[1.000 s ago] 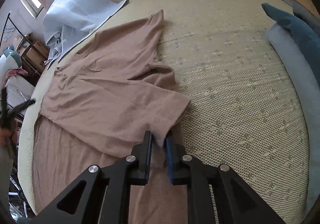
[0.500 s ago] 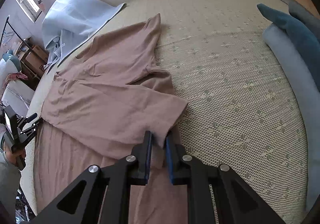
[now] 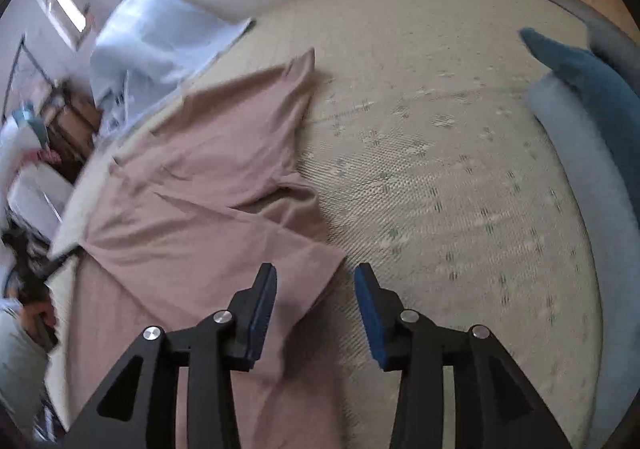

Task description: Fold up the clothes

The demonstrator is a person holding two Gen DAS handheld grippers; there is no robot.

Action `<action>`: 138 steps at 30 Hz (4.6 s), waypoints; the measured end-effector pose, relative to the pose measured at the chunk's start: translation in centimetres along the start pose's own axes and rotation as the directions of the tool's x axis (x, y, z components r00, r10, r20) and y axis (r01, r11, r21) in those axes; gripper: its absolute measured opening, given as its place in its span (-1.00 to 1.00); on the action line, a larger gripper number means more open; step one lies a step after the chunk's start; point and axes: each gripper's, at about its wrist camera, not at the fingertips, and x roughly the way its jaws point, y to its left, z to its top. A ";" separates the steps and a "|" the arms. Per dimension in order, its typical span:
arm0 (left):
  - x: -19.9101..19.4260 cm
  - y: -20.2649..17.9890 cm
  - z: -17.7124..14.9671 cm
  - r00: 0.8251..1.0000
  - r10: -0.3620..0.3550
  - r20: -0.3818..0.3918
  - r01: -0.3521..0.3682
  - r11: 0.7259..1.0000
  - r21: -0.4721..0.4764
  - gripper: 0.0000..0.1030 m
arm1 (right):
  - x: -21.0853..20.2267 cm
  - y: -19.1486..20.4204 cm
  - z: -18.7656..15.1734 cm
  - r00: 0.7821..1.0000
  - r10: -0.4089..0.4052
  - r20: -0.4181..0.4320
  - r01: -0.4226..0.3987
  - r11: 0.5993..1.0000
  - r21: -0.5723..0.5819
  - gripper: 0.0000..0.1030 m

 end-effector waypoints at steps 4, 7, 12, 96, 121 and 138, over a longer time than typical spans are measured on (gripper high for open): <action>0.0 0.8 -0.2 1.000 0.013 0.007 -0.013 1.000 -0.016 -1.00 | 0.9 1.1 0.6 1.000 -0.008 -0.012 0.007 0.995 -0.095 -0.14; -0.2 0.9 -0.5 1.000 -0.004 0.020 0.004 1.000 0.002 -1.00 | 1.4 2.5 0.7 0.999 -0.037 -0.024 0.032 0.985 -0.171 -0.15; -1.7 -0.2 -1.1 0.996 -0.073 0.046 0.069 0.994 0.088 -0.90 | 1.8 3.2 0.9 0.997 -0.075 -0.005 0.073 0.978 -0.198 -0.94; -0.1 8.6 -3.5 0.946 -0.280 0.163 0.314 0.914 -0.256 -0.89 | 5.8 31.9 14.2 0.994 0.042 -0.102 -0.087 0.861 -0.501 0.13; 0.5 7.9 -2.7 0.931 -0.340 0.133 0.364 0.896 -0.253 -0.34 | 27.4 45.7 17.5 0.951 0.070 -0.300 -0.237 0.786 -0.571 -0.03; 1.0 8.3 -2.6 0.942 -0.314 0.122 0.336 0.882 -0.329 -0.90 | 27.7 52.9 16.4 0.991 -0.034 -0.131 -0.077 0.655 -0.751 -0.99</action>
